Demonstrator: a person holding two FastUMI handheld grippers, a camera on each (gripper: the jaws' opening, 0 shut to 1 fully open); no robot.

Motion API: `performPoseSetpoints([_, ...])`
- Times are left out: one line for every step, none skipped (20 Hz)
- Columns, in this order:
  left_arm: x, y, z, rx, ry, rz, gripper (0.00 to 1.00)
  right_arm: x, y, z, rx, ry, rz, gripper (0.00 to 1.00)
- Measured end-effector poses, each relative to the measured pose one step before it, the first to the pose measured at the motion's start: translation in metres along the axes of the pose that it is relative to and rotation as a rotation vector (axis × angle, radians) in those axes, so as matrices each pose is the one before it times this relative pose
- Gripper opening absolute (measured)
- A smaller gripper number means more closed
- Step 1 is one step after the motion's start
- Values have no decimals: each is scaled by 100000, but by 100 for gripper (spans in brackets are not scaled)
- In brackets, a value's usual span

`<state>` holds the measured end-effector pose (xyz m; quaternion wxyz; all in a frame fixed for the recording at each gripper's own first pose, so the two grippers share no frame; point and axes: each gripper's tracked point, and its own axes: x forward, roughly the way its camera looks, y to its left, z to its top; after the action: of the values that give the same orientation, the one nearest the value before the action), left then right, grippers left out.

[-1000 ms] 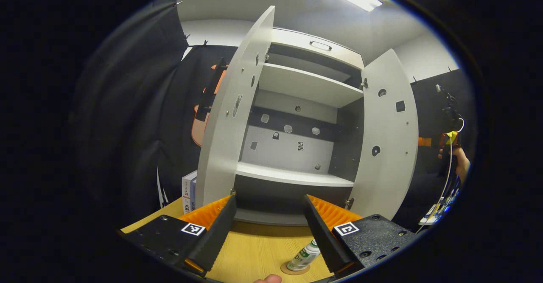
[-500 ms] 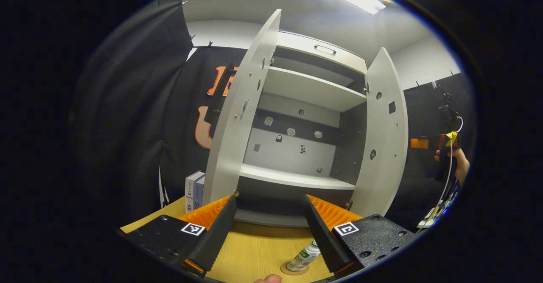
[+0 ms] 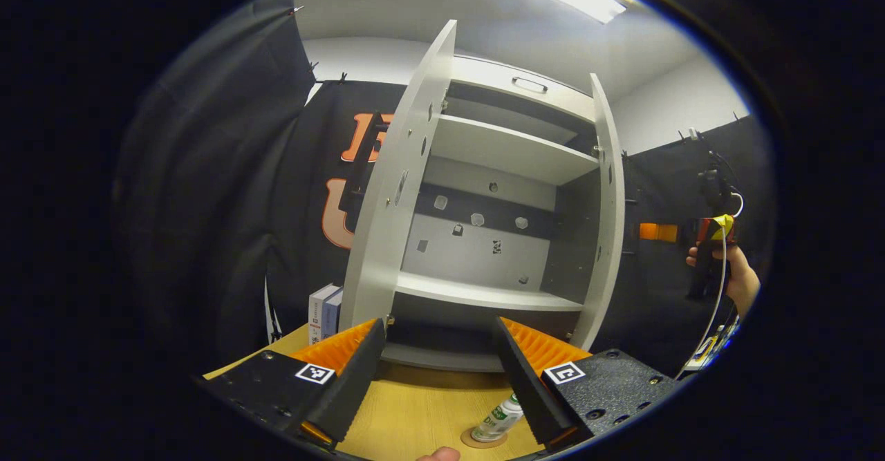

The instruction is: Grasp the bottle in the cabinet with the left hand and place it on the coaster, then close the right door with the right hand and the left door with the left hand.

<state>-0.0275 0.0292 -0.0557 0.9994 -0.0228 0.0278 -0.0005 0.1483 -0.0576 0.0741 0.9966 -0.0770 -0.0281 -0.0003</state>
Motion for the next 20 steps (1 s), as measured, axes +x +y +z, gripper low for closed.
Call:
performPoseSetpoints([-99,-2,-47,-170,439,179,95,512,1233,-266,-237,435,3529,94])
performPoseSetpoints([-63,30,-19,141,181,123,95,411,561,-177,379,261,1389,95])
performPoseSetpoints([-96,7,23,267,-7,220,95,33,128,-110,736,-36,1053,95])
performPoseSetpoints([-152,69,1,105,-74,528,95,28,390,87,637,-155,1262,95])
performPoseSetpoints([-210,59,10,-82,-11,484,95,13,521,186,685,-456,1318,95])
performPoseSetpoints([-92,98,-100,-79,110,558,95,366,648,235,380,-417,462,95])
performPoseSetpoints([-13,102,-26,17,81,512,95,312,341,72,531,-39,-336,95])
performPoseSetpoints([54,82,22,126,117,401,95,305,384,-96,665,310,-106,95])
performPoseSetpoints([-3,72,4,198,119,82,95,423,549,-32,1121,724,63,95])
performPoseSetpoints([73,34,153,252,-127,73,95,492,482,-262,1328,1161,955,95])
performPoseSetpoints([-162,17,165,164,-321,202,95,341,226,-65,1042,503,490,95])
performPoseSetpoints([-21,87,32,-3,-359,238,95,350,-2,-54,92,304,68,95])
performPoseSetpoints([71,145,-17,18,-166,354,95,142,-24,-165,-648,530,52,95])
performPoseSetpoints([110,258,49,167,31,405,95,270,171,130,-703,-456,510,95])
performPoseSetpoints([42,244,23,-199,210,689,95,327,193,-70,-817,515,187,95])
performPoseSetpoints([-28,274,53,-518,-61,603,95,320,202,52,-361,531,-280,95])
performPoseSetpoints([-58,189,244,-735,-460,579,95,357,179,-118,-350,1124,-677,95])
performPoseSetpoints([67,285,172,-523,-540,690,95,361,100,-40,-531,817,-795,95])
performPoseSetpoints([16,427,168,-302,-620,876,95,344,100,-93,-301,733,-976,95])
performPoseSetpoints([5,661,136,-29,-575,1119,95,339,155,-90,-106,524,-843,95])
